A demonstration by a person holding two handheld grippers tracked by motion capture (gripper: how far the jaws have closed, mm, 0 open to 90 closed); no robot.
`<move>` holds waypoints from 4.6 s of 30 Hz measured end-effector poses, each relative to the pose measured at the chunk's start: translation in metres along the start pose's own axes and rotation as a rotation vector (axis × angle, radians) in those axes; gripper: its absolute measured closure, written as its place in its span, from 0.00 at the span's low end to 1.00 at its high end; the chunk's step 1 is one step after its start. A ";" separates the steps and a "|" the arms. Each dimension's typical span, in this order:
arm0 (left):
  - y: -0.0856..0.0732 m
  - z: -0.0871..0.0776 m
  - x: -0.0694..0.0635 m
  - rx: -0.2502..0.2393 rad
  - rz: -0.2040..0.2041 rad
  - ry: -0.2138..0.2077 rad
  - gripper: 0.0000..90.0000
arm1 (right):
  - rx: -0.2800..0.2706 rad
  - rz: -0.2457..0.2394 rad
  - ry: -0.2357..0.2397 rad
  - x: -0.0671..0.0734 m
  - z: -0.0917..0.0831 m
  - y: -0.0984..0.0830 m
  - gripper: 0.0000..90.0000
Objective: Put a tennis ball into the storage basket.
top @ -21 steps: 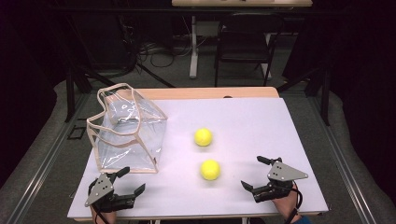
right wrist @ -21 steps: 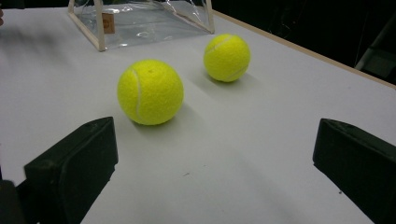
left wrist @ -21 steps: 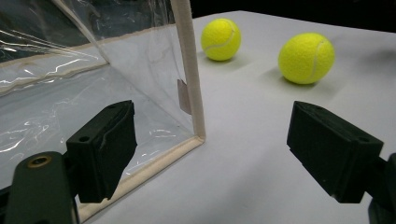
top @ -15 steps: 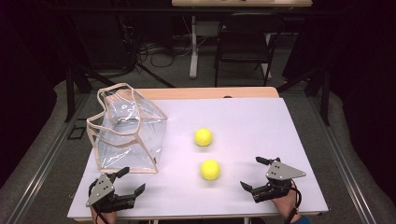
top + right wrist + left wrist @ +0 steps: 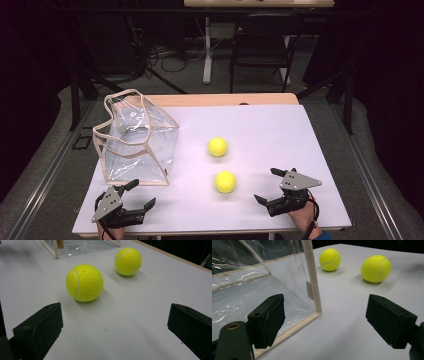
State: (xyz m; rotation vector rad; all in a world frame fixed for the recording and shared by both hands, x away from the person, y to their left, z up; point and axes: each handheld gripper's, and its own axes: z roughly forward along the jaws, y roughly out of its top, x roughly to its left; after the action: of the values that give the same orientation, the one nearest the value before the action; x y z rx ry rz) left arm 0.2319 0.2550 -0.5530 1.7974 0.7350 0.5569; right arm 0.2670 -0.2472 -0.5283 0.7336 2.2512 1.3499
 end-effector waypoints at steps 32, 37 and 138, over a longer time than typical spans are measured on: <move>-0.001 0.001 0.000 0.013 0.003 -0.004 0.18 | 0.138 -0.006 0.093 0.017 0.029 0.030 0.00; -0.001 0.001 0.000 0.012 0.005 -0.001 0.18 | 0.154 -0.008 0.101 0.019 0.033 0.035 0.00; 0.000 0.003 0.000 0.025 0.003 -0.012 0.18 | 0.401 -0.033 0.218 0.020 0.123 0.061 0.00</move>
State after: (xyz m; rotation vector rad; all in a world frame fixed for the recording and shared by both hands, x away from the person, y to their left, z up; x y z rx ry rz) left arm 0.2339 0.2536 -0.5543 1.8237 0.7340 0.5402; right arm 0.3382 -0.1280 -0.5307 0.6990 2.7388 1.0126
